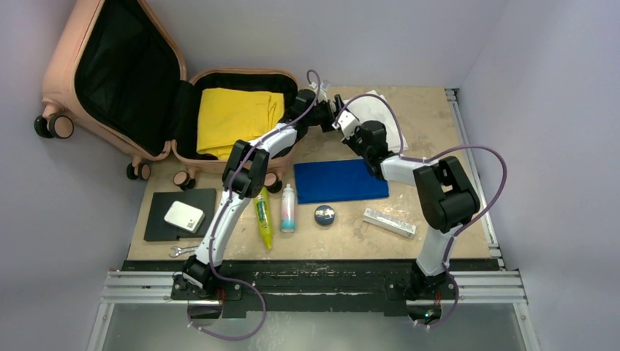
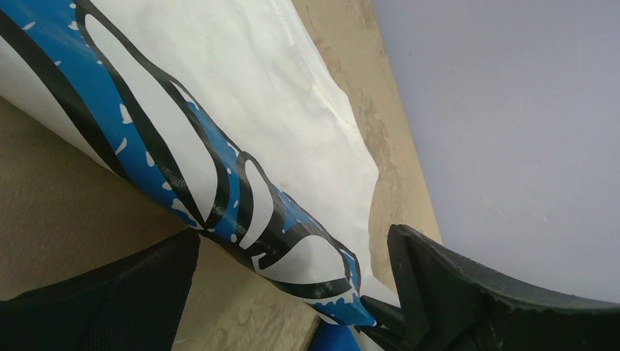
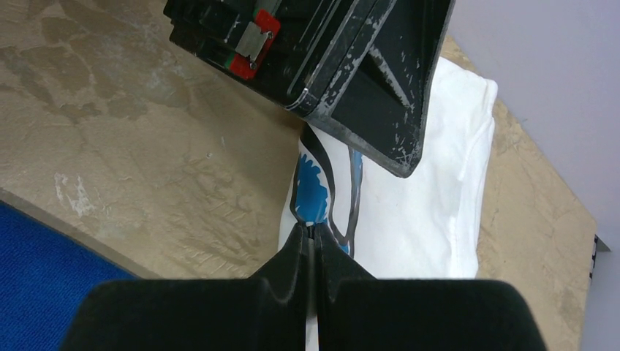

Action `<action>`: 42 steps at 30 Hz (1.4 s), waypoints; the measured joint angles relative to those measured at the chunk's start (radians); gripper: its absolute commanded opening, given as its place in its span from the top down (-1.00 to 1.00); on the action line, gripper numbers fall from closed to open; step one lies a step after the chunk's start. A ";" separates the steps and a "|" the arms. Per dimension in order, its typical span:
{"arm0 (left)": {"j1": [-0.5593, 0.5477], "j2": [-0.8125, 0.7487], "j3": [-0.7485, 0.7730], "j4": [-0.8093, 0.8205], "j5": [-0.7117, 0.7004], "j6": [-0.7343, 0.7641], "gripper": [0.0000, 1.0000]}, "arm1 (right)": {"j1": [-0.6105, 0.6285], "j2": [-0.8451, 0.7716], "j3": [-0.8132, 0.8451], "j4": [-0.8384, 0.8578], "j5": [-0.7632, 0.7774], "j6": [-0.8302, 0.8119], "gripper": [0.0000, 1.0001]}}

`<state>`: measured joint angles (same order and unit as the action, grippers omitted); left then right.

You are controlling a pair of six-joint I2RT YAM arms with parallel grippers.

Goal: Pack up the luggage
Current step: Pick up the clothes at the center of the board.

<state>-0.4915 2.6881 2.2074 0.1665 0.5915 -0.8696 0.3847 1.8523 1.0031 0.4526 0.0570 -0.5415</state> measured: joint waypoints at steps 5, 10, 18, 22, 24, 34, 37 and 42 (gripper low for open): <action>-0.004 0.005 0.009 -0.011 -0.009 0.008 -0.94 | -0.004 -0.027 -0.018 0.004 -0.019 0.003 1.00; -0.008 0.022 0.039 -0.032 -0.013 0.018 -0.56 | -0.007 -0.043 -0.023 0.005 -0.060 0.005 1.00; -0.010 0.031 0.057 -0.040 -0.014 0.023 0.94 | -0.007 -0.042 -0.024 0.004 -0.097 0.006 0.50; -0.010 0.031 0.057 -0.040 -0.003 0.019 1.00 | -0.006 -0.040 -0.009 -0.020 -0.106 0.013 -0.33; -0.010 0.029 0.057 -0.042 -0.002 0.021 1.00 | -0.006 -0.040 0.011 -0.048 -0.111 0.015 -0.52; -0.017 -0.006 0.064 -0.222 -0.066 0.132 1.00 | -0.129 -0.275 0.007 -0.218 -0.186 0.015 -0.98; -0.029 -0.022 0.064 -0.290 -0.108 0.176 1.00 | -0.196 -0.384 -0.034 -0.208 -0.209 0.032 -0.98; -0.063 -0.058 0.064 -0.356 -0.157 0.236 1.00 | -0.235 -0.470 -0.132 -0.200 -0.212 0.051 -0.98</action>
<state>-0.5541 2.6305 2.2719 -0.1898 0.4343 -0.6338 0.1497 1.3823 0.8715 0.2531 -0.1555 -0.4904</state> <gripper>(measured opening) 0.060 0.987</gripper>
